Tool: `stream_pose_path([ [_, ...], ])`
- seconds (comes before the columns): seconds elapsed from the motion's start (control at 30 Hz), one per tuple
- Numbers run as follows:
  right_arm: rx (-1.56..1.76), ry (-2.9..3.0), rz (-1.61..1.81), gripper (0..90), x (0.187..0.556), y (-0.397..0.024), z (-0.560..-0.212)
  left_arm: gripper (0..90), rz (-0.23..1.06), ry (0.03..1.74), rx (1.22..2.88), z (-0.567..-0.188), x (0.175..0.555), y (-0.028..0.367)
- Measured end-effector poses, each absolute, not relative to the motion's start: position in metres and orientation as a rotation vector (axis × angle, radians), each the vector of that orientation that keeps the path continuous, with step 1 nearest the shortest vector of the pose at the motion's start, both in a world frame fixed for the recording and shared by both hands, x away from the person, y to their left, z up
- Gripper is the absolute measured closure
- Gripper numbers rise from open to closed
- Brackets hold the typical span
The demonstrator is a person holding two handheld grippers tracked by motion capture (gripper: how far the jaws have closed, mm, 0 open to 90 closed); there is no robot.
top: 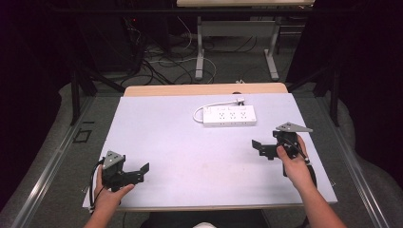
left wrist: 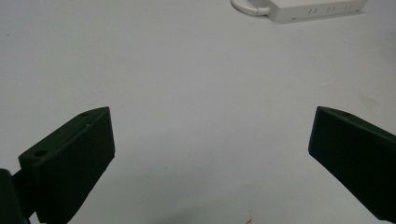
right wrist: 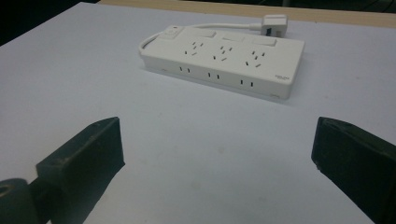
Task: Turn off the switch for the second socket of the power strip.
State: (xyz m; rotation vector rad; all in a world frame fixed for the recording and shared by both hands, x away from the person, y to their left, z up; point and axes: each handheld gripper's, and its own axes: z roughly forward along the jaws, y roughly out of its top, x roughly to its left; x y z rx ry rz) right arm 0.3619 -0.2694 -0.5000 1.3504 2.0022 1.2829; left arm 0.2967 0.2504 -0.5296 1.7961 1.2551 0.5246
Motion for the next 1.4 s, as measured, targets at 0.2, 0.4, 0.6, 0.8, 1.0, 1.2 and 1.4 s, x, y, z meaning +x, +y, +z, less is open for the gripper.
stream_pose_path([
  [0.2,1.375,1.986,1.281,1.8,0.353,-0.278,-0.513,0.3,0.523,1.255,1.794,-0.530,0.297,0.249],
  [0.4,1.381,1.996,1.252,2.5,0.347,-0.280,-0.526,0.3,0.531,1.251,1.801,-0.530,0.297,0.250],
  [0.6,1.357,1.992,1.228,2.8,0.346,-0.279,-0.535,0.3,0.530,1.251,1.801,-0.530,0.297,0.250],
  [0.8,1.368,1.977,1.231,3.2,0.345,-0.281,-0.542,0.3,0.531,1.250,1.801,-0.529,0.296,0.251],
  [1.0,1.366,1.968,1.201,3.4,0.344,-0.284,-0.547,0.3,0.533,1.249,1.802,-0.529,0.296,0.251],
  [1.2,1.391,1.965,1.193,3.8,0.343,-0.287,-0.552,0.3,0.524,1.251,1.809,-0.529,0.296,0.251],
  [1.4,1.404,1.962,1.188,4.3,0.343,-0.290,-0.555,0.3,0.536,1.252,1.801,-0.529,0.297,0.251],
])
